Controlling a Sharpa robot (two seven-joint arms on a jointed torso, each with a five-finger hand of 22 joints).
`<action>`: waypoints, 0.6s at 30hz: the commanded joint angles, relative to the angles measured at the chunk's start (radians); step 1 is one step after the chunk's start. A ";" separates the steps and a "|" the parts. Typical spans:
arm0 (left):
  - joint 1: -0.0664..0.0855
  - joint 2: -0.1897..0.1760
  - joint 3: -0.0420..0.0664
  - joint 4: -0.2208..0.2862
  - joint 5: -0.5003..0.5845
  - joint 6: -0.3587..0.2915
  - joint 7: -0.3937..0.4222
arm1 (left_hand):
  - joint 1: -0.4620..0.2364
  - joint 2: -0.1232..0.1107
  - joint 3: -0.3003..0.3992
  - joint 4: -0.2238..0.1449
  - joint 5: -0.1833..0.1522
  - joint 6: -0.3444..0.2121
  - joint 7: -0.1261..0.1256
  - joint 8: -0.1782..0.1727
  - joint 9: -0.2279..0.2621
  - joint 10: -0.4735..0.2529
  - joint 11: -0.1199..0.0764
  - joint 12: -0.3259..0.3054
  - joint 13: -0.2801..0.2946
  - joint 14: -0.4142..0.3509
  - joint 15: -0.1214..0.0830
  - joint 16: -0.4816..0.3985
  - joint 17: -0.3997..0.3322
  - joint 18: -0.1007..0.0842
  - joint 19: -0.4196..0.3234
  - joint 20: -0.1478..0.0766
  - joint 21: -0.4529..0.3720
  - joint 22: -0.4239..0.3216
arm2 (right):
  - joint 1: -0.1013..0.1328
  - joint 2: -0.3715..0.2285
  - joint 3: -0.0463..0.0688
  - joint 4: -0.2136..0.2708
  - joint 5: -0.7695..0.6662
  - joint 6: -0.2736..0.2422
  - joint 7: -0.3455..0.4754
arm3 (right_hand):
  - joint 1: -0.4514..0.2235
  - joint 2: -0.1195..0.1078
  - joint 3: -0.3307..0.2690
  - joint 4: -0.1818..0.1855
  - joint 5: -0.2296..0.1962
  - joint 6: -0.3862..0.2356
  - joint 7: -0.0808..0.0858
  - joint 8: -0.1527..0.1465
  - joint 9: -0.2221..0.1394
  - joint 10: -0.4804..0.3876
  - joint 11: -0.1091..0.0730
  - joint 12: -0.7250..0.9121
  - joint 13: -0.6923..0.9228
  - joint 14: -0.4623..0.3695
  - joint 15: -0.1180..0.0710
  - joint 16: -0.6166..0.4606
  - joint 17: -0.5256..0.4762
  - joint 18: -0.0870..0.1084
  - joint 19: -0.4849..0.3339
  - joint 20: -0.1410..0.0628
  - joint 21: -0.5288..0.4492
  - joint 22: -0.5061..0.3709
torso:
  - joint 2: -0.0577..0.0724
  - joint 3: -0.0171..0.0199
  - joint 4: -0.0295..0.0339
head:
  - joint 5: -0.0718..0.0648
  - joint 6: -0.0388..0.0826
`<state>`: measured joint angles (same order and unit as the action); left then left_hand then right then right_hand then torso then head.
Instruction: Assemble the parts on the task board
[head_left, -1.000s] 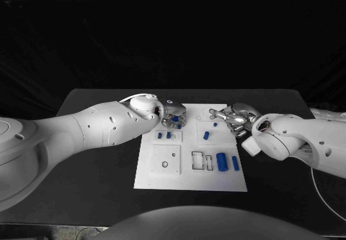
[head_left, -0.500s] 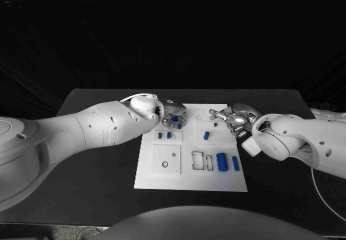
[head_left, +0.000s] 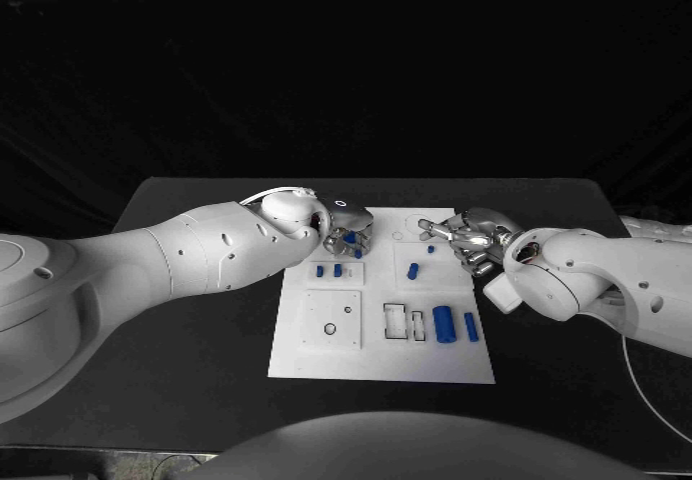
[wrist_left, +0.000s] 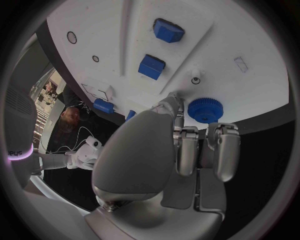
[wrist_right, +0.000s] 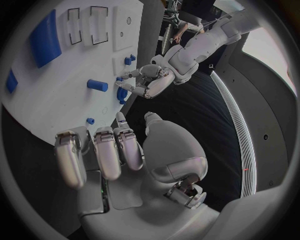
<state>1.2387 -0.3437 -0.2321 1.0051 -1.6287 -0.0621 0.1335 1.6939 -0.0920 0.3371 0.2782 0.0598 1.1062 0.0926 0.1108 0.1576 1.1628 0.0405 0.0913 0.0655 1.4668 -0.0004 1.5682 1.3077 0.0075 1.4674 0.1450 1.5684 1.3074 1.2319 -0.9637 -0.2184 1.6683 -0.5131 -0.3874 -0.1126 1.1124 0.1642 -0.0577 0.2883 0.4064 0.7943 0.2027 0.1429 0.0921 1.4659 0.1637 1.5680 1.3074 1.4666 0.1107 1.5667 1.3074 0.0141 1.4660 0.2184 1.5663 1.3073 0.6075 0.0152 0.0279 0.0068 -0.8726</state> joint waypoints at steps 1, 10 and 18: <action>-0.008 -0.001 -0.005 0.000 -0.009 0.036 0.012 | -0.012 0.000 0.004 -0.003 -0.003 0.016 0.000 0.008 0.004 0.018 -0.002 -0.006 -0.002 0.104 -0.010 0.003 0.263 -0.008 0.103 -0.005 0.002 0.263 | 0.000 0.000 0.000 0.000 0.002 0.015 -0.001 | 0.010 0.003 -0.007 0.001 0.000 0.001 0.031 0.003 0.001 0.105 0.003 0.003 0.263 0.104 0.003 0.004 0.263 -0.014 0.105 0.004 0.004 0.263 | -0.001 0.0002 -0.0004 | -0.001 0.000; -0.008 -0.006 -0.005 0.002 -0.009 -0.014 0.031 | -0.017 0.002 0.001 -0.006 -0.003 0.034 0.001 0.013 0.007 0.040 -0.002 -0.007 -0.002 0.104 -0.011 0.003 0.263 -0.008 0.103 -0.005 0.002 0.263 | 0.000 -0.001 0.000 -0.001 0.002 0.015 -0.001 | 0.011 0.003 -0.007 0.001 0.000 0.001 0.031 0.003 0.001 0.105 0.003 0.003 0.263 0.104 0.003 0.004 0.263 -0.014 0.105 0.004 0.004 0.263 | 0.000 -0.0002 0.0009 | -0.004 0.000; -0.006 -0.031 -0.004 0.030 -0.005 -0.067 0.046 | -0.026 -0.002 -0.004 -0.002 -0.003 0.034 0.001 0.011 0.007 0.041 0.000 -0.013 -0.004 0.104 -0.009 0.003 0.263 -0.008 0.103 -0.005 0.002 0.263 | 0.000 -0.002 0.000 -0.003 0.001 0.017 -0.007 | 0.011 0.003 -0.007 0.001 0.000 0.001 0.031 0.004 0.001 0.105 0.003 0.003 0.263 0.104 0.003 0.004 0.263 -0.014 0.105 0.004 0.004 0.263 | -0.001 0.0005 0.0019 | -0.005 0.000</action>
<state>1.2333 -0.3708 -0.2354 1.0264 -1.6288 -0.0990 0.1594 1.6794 -0.0939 0.3380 0.2770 0.0596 1.1361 0.0942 0.1180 0.1644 1.2013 0.0371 0.0830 0.0630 1.4666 -0.0075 1.5682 1.3075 0.0075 1.4675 0.1450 1.5684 1.3074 1.2319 -0.9654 -0.2185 1.6653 -0.5098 -0.3864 -0.1159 1.1124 0.1642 -0.0577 0.2883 0.4064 0.7942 0.2027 0.1428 0.0919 1.4659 0.1637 1.5680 1.3074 1.4666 0.1107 1.5667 1.3073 0.0141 1.4660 0.2184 1.5663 1.3080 0.6071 0.0151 0.0291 0.0020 -0.8726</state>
